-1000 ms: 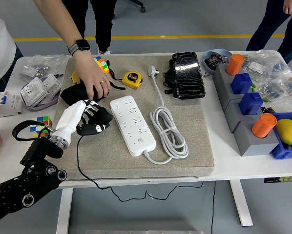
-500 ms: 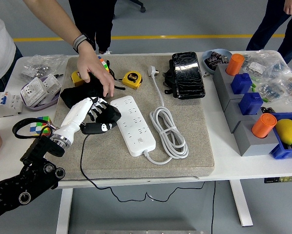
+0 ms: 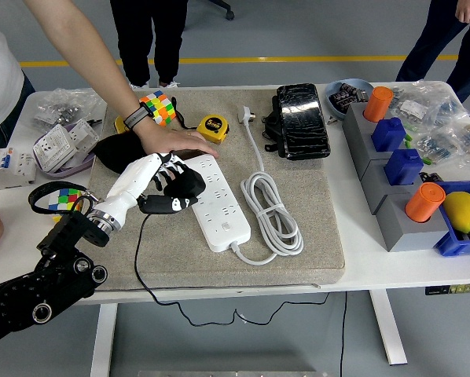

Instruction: Put the plug near the board,insert it into the board,press the button,pull the plug out

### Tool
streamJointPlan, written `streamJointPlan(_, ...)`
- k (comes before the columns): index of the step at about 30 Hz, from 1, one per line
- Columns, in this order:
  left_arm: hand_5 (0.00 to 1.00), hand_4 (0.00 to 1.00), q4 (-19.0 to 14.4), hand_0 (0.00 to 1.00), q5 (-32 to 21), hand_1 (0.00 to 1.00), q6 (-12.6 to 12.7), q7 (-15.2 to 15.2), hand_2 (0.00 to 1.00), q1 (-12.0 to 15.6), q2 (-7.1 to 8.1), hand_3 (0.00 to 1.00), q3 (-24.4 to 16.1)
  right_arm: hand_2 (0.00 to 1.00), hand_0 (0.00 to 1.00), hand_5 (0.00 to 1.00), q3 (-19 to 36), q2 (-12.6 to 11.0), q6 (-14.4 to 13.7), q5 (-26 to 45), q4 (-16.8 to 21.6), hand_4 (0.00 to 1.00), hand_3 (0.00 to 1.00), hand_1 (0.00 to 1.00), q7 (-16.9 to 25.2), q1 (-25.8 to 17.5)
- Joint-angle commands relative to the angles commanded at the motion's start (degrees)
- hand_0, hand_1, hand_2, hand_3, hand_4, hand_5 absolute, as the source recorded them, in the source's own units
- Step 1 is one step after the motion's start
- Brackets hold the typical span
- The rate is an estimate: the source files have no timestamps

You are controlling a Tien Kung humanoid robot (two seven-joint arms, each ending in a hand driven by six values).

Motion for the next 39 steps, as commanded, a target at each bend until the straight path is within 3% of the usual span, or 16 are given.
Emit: streamJointPlan(39,0.002,0.788,4.4,0.279,0.9,0.420,0.2,-1.1,0.429,-1.5,-1.24,0.542,3.2,0.626,0.568,0.474,0.0,0.1,0.0,0.0,0.0,0.916,0.537,0.647,0.0,0.0)
